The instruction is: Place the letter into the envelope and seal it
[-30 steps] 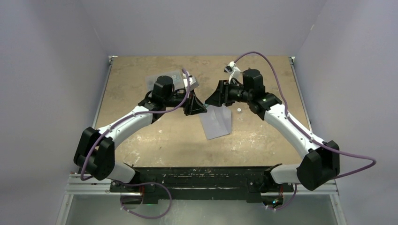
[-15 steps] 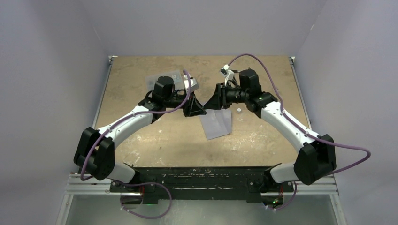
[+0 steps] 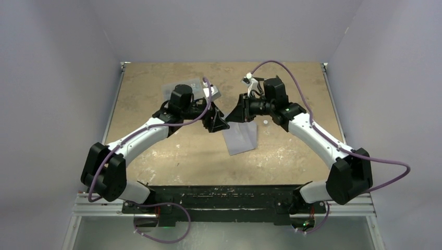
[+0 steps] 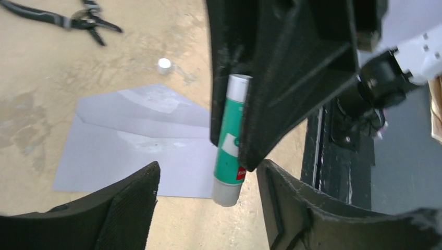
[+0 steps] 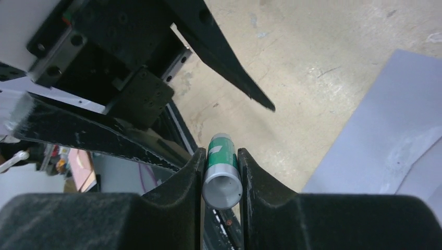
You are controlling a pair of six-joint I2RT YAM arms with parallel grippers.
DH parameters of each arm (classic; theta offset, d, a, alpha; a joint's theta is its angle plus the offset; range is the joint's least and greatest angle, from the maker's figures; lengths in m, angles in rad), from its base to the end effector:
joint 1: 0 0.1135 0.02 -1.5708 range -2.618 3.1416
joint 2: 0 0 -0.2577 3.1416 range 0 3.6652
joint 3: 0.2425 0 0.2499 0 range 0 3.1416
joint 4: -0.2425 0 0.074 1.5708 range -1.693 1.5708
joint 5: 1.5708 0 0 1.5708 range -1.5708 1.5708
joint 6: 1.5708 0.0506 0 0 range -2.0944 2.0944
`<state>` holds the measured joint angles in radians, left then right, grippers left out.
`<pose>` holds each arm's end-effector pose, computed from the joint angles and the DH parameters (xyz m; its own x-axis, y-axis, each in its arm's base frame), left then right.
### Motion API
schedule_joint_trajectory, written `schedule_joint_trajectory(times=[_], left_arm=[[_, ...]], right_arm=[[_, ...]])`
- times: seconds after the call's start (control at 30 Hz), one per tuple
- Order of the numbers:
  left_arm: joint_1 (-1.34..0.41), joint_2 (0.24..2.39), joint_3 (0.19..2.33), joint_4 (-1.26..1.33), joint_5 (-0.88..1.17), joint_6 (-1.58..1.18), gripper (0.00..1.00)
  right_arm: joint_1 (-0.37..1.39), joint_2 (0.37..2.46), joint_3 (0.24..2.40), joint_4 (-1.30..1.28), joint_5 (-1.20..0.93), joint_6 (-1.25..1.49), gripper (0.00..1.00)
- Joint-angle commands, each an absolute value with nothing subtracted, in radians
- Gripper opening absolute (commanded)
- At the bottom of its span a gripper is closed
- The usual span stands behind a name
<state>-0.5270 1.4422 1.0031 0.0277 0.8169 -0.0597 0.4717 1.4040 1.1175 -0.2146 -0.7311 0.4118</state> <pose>0.2681 -0.1987 0.2768 -0.4000 0.1855 -0.8975 0.8995 0.2671 -0.3457 0.2740 0.1777 0.3030 -0.7364 -0.0411 -0.6753 -0.6167 0.4512 0.6450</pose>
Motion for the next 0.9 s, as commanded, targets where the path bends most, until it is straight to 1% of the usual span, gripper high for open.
schedule_joint_trajectory(times=[0.0, 0.07, 0.17, 0.27, 0.33, 0.4, 0.43, 0.47, 0.5, 0.57, 0.7, 0.83, 0.87], left_arm=[[-0.526, 1.348, 0.991, 0.126, 0.607, -0.122, 0.73], [-0.525, 1.322, 0.969, 0.154, 0.549, -0.156, 0.77], [-0.524, 1.290, 0.929, 0.208, 0.499, -0.237, 0.78], [-0.525, 1.282, 0.890, 0.277, 0.453, -0.375, 0.77], [-0.525, 1.303, 0.848, 0.338, 0.389, -0.496, 0.68], [-0.525, 1.365, 0.841, 0.363, 0.339, -0.589, 0.48], [-0.525, 1.413, 0.848, 0.359, 0.314, -0.615, 0.36], [-0.525, 1.462, 0.869, 0.339, 0.302, -0.635, 0.27], [-0.524, 1.522, 0.901, 0.309, 0.285, -0.647, 0.20], [-0.525, 1.633, 0.972, 0.252, 0.265, -0.673, 0.11], [-0.526, 1.829, 1.073, 0.268, 0.291, -0.698, 0.06], [-0.526, 1.962, 1.186, 0.235, 0.273, -0.711, 0.00], [-0.526, 1.991, 1.217, 0.217, 0.269, -0.724, 0.00]], right_arm=[[0.480, 1.297, 1.079, -0.108, -0.578, 0.432, 0.00], [0.480, 1.246, 1.033, -0.046, -0.443, 0.422, 0.00], [0.481, 1.171, 0.887, 0.072, -0.257, 0.424, 0.00], [0.506, 1.186, 0.824, 0.097, -0.054, 0.407, 0.00], [0.575, 1.220, 0.812, 0.090, 0.133, 0.387, 0.00], [0.635, 1.263, 0.807, 0.096, 0.245, 0.378, 0.00], [0.652, 1.286, 0.809, 0.094, 0.287, 0.383, 0.00], [0.669, 1.308, 0.809, 0.096, 0.327, 0.387, 0.00], [0.684, 1.326, 0.808, 0.098, 0.362, 0.389, 0.00], [0.721, 1.348, 0.795, 0.114, 0.436, 0.377, 0.00], [0.751, 1.391, 0.754, 0.178, 0.482, 0.345, 0.00], [0.762, 1.446, 0.753, 0.187, 0.507, 0.349, 0.00], [0.764, 1.455, 0.746, 0.198, 0.500, 0.348, 0.00]])
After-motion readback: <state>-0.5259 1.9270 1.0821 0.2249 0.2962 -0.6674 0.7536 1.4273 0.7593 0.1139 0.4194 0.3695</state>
